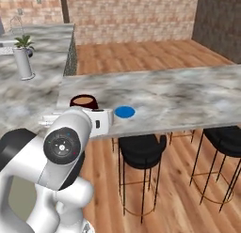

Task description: Pick the cup of tea, navigate to the dining table, and place it on the saucer.

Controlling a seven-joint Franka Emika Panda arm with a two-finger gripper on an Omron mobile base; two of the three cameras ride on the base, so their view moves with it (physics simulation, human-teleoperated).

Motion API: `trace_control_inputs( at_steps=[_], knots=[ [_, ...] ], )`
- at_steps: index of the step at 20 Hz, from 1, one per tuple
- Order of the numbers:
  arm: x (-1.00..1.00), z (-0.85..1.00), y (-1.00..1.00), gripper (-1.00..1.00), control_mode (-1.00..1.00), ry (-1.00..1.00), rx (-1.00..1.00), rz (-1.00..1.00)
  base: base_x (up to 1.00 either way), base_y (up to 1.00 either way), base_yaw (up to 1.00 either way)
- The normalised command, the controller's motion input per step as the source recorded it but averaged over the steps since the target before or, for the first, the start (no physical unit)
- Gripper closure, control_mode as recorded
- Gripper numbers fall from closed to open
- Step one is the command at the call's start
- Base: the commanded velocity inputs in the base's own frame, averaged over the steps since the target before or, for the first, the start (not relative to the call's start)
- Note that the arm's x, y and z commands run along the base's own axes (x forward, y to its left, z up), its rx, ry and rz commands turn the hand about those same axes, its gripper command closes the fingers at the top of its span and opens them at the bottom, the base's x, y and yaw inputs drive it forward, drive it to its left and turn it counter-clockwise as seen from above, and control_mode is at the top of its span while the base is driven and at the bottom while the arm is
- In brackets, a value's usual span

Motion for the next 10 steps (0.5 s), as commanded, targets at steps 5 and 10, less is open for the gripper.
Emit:
trace_control_inputs(
  at_steps=[5, 10],
  knots=[
    [0.0, 0.0, 0.0, 1.0, 1.0, 0.0, 0.0, 0.0, 0.59, -0.35, 0.22],
    [0.0, 0.0, 0.0, 1.0, 1.0, 0.0, 0.0, 0.0, 0.6, -0.28, 0.24]
  ],
)
